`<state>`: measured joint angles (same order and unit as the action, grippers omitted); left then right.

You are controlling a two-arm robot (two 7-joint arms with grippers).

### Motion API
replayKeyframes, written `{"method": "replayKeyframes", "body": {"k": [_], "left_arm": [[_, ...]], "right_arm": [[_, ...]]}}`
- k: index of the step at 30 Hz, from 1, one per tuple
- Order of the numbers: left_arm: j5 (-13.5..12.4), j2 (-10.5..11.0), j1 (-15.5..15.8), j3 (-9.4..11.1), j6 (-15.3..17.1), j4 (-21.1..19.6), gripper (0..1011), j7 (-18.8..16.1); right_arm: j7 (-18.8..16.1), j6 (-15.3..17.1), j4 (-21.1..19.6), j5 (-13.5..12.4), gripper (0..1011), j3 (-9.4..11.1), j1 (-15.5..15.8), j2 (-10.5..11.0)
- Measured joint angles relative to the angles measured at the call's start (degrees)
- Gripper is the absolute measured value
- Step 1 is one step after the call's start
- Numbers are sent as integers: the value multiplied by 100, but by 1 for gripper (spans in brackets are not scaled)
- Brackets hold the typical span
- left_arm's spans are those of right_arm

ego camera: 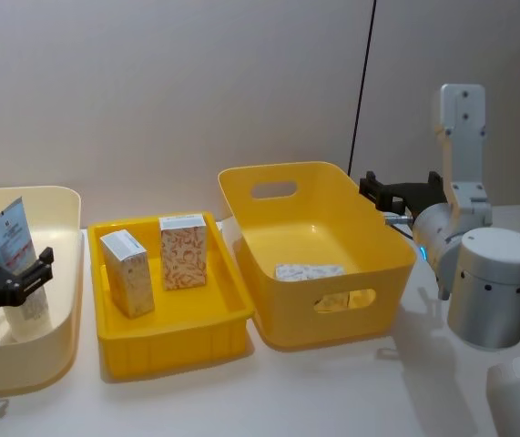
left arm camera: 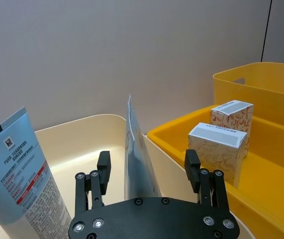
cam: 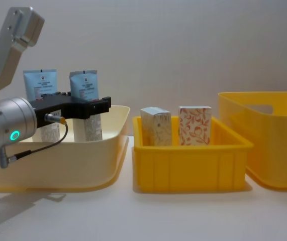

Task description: Bimanual collaborative sorting of washing and personal care products

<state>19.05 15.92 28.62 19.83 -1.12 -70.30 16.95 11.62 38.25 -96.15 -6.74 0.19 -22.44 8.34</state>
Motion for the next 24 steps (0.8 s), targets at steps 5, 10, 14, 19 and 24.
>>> {"method": "replayKeyframes", "body": {"k": [5,10,14,19,24], "left_arm": [[-20,-26,45,16,-23,71,811,21],[-32,-41,71,26,-33,113,692,35],[-39,-53,89,32,-41,143,530,43],[-44,-59,101,35,-46,162,384,50],[-48,-65,110,38,-49,176,260,53]], "right_arm": [[0,0,1,0,1001,0,0,0],[0,0,0,0,1001,0,0,0],[0,0,0,0,1001,0,0,0],[0,0,0,0,1001,0,0,0],[0,0,0,0,1001,0,0,0]]}}
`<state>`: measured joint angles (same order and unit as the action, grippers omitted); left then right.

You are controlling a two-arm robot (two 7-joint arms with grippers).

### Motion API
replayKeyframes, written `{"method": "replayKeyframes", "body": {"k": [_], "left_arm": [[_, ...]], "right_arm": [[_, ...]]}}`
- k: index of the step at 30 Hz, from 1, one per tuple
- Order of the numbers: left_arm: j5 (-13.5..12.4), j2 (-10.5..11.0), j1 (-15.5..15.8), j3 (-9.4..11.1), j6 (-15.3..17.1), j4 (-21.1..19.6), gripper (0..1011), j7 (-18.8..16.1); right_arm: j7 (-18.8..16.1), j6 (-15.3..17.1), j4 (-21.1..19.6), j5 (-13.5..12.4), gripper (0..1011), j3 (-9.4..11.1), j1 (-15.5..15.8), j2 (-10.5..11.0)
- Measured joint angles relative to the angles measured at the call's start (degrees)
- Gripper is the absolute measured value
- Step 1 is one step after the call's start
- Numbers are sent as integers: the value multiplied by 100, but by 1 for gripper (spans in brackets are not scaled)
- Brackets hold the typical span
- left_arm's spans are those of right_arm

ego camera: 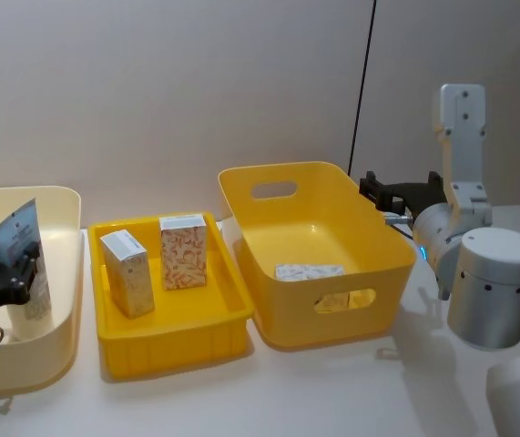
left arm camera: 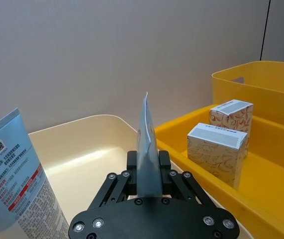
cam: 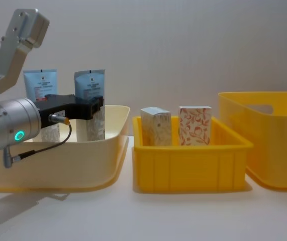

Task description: Bimanual collaborative sorting of washing and personal care products

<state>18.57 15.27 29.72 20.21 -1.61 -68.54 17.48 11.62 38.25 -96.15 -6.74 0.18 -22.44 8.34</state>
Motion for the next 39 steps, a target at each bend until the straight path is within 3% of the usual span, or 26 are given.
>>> {"method": "replayKeyframes", "body": {"k": [29,39], "left_arm": [[-7,-13,16,-3,-14,28,223,17],[159,-80,69,-139,-267,171,223,217]], "right_arm": [[0,0,0,0,1001,0,0,0],[0,0,0,0,1001,0,0,0]]}}
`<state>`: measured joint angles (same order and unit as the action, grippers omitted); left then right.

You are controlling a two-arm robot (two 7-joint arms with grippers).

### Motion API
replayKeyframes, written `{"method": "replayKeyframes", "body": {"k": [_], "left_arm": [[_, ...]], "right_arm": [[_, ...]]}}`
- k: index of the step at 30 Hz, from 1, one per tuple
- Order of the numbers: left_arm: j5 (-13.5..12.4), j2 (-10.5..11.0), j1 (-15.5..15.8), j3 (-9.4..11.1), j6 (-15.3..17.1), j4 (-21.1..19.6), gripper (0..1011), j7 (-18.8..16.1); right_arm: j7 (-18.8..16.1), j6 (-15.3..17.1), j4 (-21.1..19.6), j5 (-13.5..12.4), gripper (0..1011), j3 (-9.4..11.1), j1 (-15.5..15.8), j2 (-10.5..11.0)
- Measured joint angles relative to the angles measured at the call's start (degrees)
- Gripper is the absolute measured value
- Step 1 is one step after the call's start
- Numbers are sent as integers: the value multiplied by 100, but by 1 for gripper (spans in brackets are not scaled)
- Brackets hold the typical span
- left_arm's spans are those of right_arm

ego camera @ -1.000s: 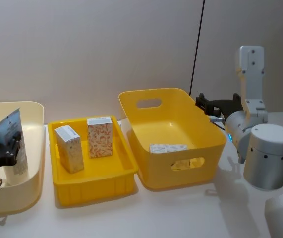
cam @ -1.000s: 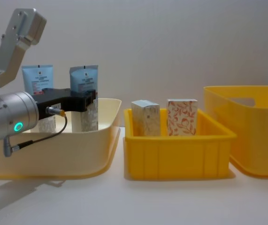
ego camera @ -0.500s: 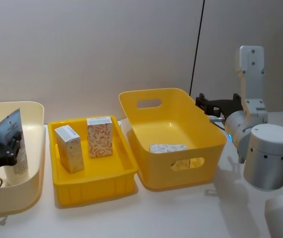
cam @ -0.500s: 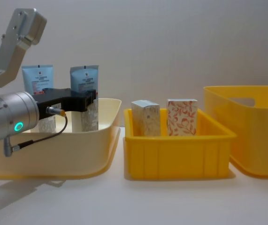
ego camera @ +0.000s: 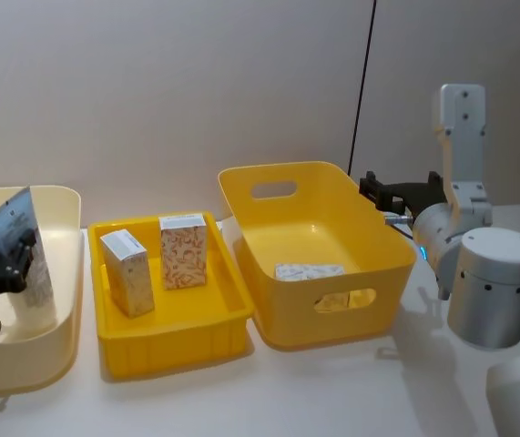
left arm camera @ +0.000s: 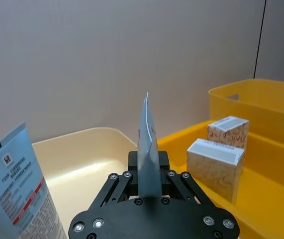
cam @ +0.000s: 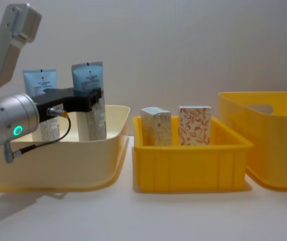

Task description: Bimanual collaborative sorting of washing and personal care products

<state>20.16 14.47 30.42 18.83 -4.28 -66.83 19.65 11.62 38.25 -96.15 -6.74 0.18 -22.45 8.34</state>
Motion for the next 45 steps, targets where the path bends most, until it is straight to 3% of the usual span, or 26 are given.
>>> {"method": "replayKeyframes", "body": {"k": [9,22,31,45], "left_arm": [[289,-116,320,-113,-374,276,224,523],[709,-323,1272,-77,-699,807,223,1535],[1058,-520,1876,-15,-743,1314,224,2287],[1635,-891,2487,84,-505,2071,223,3358]], "right_arm": [[0,0,0,0,1001,0,0,0],[0,0,0,0,1001,0,0,0],[-73,-34,13,7,1001,-46,-28,25],[-674,-237,52,-20,1001,-352,-141,215]]}}
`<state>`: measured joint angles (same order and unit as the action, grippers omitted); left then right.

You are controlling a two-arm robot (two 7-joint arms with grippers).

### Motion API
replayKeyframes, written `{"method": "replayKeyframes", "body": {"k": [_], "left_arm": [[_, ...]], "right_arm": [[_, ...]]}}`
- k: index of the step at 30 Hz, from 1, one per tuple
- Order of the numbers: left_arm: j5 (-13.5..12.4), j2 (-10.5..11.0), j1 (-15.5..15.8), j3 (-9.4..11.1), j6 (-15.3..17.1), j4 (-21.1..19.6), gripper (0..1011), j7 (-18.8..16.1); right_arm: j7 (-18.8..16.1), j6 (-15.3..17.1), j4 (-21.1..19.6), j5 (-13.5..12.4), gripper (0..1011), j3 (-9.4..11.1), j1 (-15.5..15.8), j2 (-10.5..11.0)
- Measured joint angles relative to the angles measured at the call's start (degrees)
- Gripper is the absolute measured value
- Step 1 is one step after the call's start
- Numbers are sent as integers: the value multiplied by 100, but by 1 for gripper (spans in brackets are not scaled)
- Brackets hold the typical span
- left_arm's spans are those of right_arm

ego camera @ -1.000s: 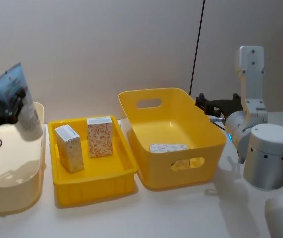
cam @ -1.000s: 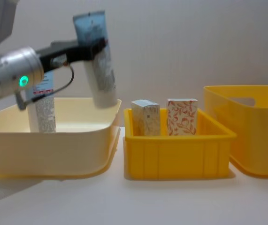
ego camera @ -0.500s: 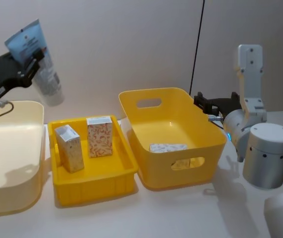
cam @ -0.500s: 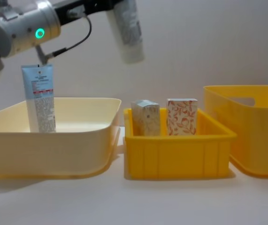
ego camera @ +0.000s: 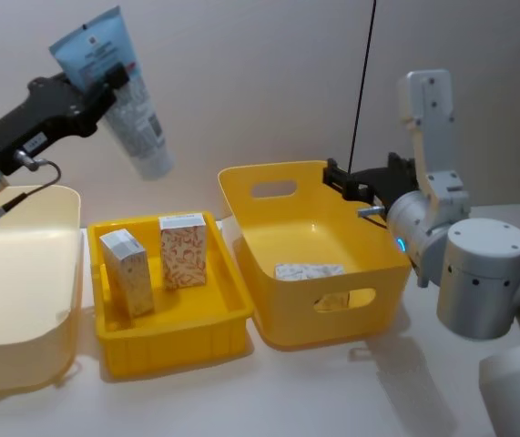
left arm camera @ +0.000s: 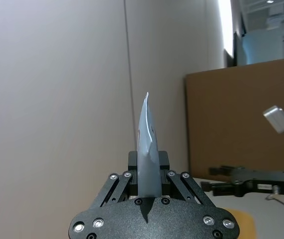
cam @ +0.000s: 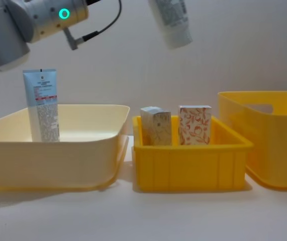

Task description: Bimanual collaborative sorting of washing and personal care products

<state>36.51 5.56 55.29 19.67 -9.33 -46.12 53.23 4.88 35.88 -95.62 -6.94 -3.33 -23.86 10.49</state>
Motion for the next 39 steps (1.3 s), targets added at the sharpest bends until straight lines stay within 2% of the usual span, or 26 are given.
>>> {"method": "replayKeyframes", "body": {"k": [5,16,29,34,39], "left_arm": [[147,-139,100,55,105,235,225,228],[318,-277,124,137,232,442,223,396],[411,-331,83,205,294,481,223,371],[425,-314,26,226,320,401,223,299],[438,-308,1,253,330,367,223,246]], "right_arm": [[-304,-78,7,-40,1001,-142,-46,84],[-968,-282,52,-144,1001,-410,-144,255],[-1292,-777,14,-113,1001,-530,-41,335],[-1510,-870,-45,-141,1001,-543,-16,443],[-1880,-896,-131,-253,1001,-547,-12,638]]}}
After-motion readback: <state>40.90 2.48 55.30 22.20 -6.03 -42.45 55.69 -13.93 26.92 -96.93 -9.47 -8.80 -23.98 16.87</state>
